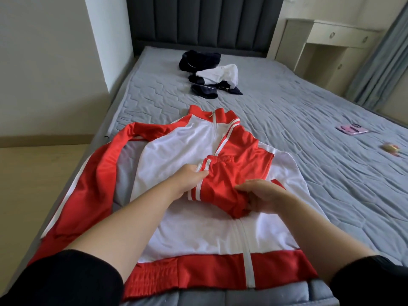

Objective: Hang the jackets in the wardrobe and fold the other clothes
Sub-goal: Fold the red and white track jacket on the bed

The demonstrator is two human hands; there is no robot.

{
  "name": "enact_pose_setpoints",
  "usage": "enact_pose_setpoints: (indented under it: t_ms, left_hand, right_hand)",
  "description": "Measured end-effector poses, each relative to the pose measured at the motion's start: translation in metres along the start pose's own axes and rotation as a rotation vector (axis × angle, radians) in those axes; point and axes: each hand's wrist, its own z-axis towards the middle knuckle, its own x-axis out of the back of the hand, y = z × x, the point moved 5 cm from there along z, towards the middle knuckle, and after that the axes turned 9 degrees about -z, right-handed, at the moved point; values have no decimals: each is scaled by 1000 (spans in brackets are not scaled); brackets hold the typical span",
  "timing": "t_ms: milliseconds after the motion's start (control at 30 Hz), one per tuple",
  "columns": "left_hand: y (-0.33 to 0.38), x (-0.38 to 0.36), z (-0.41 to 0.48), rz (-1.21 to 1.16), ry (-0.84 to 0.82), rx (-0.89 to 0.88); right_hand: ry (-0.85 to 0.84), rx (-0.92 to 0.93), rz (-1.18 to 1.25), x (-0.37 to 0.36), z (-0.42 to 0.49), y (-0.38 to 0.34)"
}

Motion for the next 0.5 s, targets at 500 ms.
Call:
enact_pose_setpoints:
  t_ms: [500]
  left_hand:
    - [-18,7,-14,92,-512,202]
  right_hand:
    - [78,85,-1450,3,-14,-9]
